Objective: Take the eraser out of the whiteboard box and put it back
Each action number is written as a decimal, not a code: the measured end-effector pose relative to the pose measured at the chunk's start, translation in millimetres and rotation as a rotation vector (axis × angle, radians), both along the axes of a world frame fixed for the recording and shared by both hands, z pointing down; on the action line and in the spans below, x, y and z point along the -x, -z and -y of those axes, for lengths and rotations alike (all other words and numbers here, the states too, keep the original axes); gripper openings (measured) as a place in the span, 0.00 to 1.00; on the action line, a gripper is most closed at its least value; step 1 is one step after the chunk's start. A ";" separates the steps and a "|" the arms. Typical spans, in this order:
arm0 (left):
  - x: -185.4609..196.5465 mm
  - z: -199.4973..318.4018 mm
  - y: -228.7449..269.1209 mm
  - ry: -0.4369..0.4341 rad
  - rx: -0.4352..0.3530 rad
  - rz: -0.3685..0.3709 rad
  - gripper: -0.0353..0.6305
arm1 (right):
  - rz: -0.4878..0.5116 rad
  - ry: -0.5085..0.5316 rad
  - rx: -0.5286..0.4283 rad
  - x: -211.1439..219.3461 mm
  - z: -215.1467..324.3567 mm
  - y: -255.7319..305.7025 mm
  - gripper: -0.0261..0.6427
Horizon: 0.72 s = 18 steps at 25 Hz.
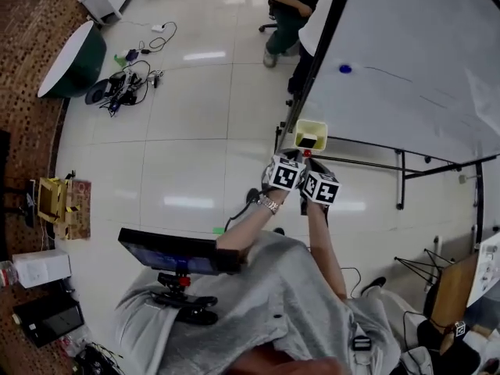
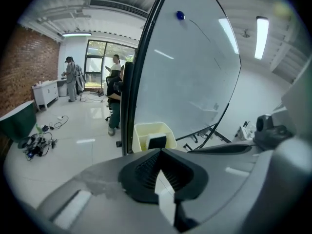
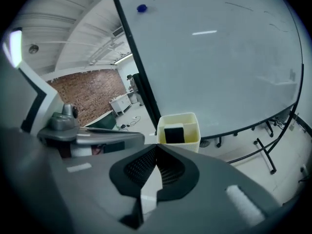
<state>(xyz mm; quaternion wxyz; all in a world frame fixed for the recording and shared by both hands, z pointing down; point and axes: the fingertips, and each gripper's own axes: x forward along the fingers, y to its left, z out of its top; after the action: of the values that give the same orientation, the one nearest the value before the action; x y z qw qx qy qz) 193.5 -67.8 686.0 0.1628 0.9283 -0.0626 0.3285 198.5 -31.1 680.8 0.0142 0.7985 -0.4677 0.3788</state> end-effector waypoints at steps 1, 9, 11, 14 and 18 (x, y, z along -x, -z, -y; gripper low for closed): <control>8.4 -8.1 -1.1 0.018 0.003 0.003 0.06 | 0.000 0.014 -0.001 9.1 -8.5 0.4 0.04; 66.2 -86.6 -18.8 0.040 -0.030 0.060 0.06 | 0.033 0.106 0.058 58.6 -82.1 -22.6 0.04; 72.5 -86.3 -10.4 0.039 -0.051 0.052 0.06 | 0.023 0.118 0.034 65.6 -80.2 -15.7 0.04; 79.6 -86.3 -3.2 0.051 -0.044 0.032 0.06 | -0.001 0.123 0.029 71.1 -79.8 -7.0 0.04; 89.6 -76.9 5.0 0.087 0.011 0.004 0.06 | -0.015 0.113 0.005 76.1 -70.2 3.5 0.04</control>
<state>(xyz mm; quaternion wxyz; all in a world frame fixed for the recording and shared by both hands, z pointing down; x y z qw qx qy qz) 103.9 9.1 681.0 0.1817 0.9231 -0.1017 0.3234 122.4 39.1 677.3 0.0413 0.7735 -0.5109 0.3727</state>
